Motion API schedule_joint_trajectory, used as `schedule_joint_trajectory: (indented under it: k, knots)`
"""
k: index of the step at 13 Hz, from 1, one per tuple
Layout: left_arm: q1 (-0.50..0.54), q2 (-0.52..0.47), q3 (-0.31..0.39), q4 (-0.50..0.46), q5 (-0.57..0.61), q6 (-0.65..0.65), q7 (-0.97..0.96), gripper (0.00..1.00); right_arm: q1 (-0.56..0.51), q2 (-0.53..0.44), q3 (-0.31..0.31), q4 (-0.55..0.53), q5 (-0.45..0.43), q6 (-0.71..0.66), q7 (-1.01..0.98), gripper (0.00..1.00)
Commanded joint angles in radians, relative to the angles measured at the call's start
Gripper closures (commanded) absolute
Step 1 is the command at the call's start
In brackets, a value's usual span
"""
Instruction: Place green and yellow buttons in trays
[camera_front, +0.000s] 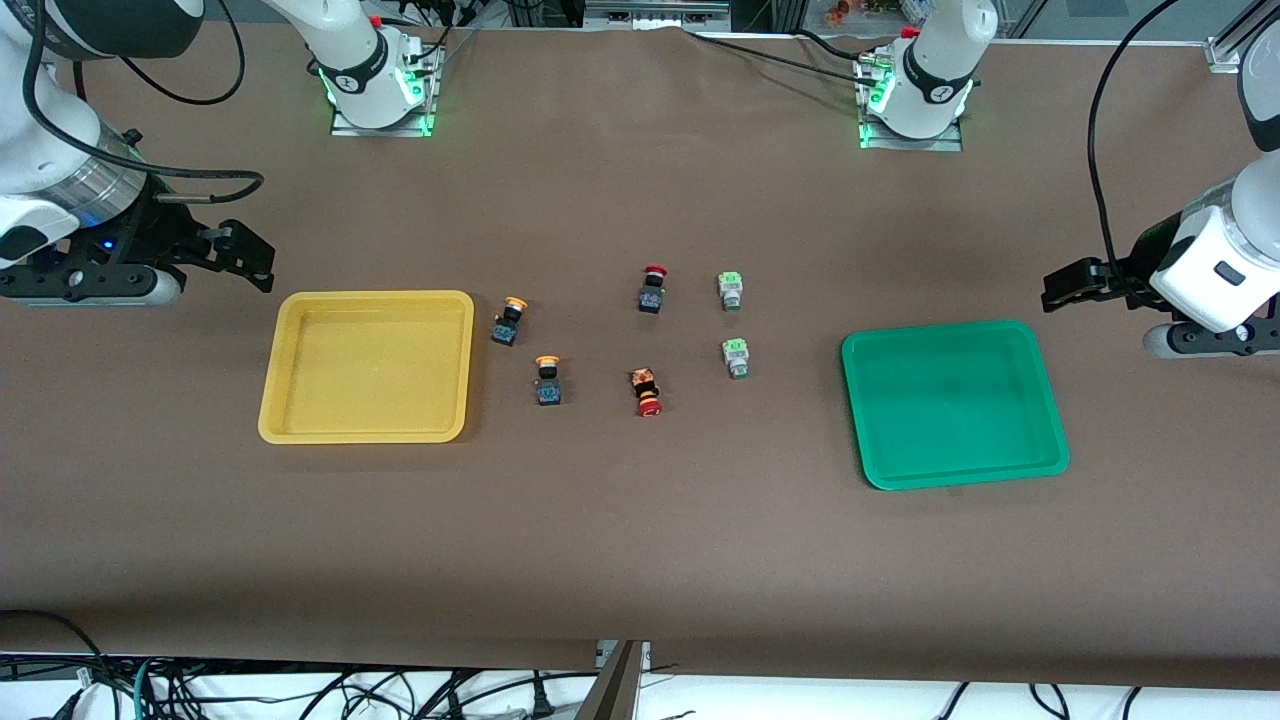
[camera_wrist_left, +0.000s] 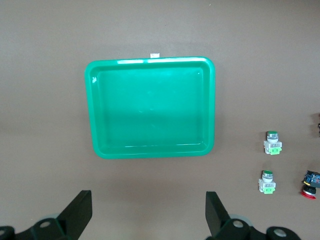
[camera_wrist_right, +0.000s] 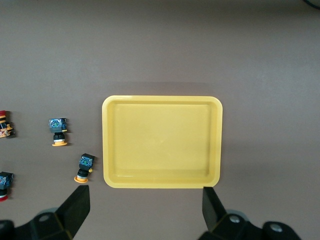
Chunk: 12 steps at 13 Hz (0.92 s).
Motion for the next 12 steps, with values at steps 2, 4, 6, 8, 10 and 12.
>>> schedule_joint_trajectory:
  k: [2, 4, 6, 8, 10, 12]
  knots:
    - [0.005, -0.024, 0.002, -0.023, -0.003, 0.002, 0.022, 0.0, -0.007, 0.004, 0.004, 0.021, 0.018, -0.018, 0.011, 0.0]
    - [0.007, -0.021, 0.002, -0.023, -0.003, 0.005, 0.019, 0.0, -0.007, 0.004, 0.004, 0.021, 0.018, -0.018, 0.011, 0.0]
    - [0.007, -0.02, 0.0, -0.026, -0.003, 0.014, 0.02, 0.0, -0.007, 0.004, 0.004, 0.021, 0.018, -0.018, 0.011, 0.01]
    - [-0.002, -0.01, -0.006, -0.029, -0.01, 0.014, 0.016, 0.0, -0.007, 0.004, 0.004, 0.021, 0.018, -0.018, 0.011, 0.0]
    - [-0.013, -0.01, -0.014, -0.053, -0.015, 0.041, -0.023, 0.0, -0.007, 0.004, 0.004, 0.023, 0.018, -0.018, 0.011, 0.0]
    - [-0.051, -0.003, -0.021, -0.076, -0.017, 0.086, -0.095, 0.0, -0.007, 0.004, 0.004, 0.023, 0.018, -0.018, 0.011, 0.01]
